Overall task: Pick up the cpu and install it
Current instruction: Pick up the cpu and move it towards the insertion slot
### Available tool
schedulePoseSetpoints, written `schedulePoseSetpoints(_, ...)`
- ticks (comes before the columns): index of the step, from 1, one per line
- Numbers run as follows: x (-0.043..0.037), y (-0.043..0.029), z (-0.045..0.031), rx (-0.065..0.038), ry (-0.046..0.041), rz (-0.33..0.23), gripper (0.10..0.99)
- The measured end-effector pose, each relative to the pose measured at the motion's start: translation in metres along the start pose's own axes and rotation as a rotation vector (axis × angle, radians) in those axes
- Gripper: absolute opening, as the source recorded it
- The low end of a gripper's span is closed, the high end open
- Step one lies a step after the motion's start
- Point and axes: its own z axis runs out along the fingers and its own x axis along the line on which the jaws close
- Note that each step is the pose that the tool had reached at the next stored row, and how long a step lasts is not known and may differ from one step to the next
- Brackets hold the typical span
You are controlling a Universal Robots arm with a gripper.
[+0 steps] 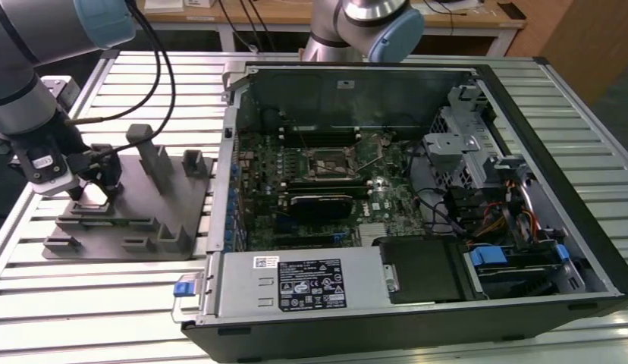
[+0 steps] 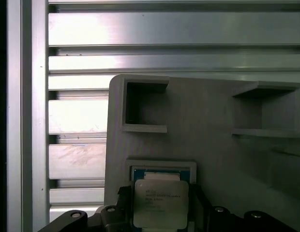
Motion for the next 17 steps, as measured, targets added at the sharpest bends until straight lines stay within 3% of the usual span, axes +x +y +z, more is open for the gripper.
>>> schedulePoseSetpoints(6,0.0000,0.0000,0.0001,0.000,-0.0001,0.000,0.604)
schedulePoseSetpoints(8,0.0000,0.0000,0.0001,0.000,0.0000,0.000,0.541)
schedulePoseSetpoints(17,-0.0001,0.0001,-0.0008,0.000,-0.0007,0.000,0.541)
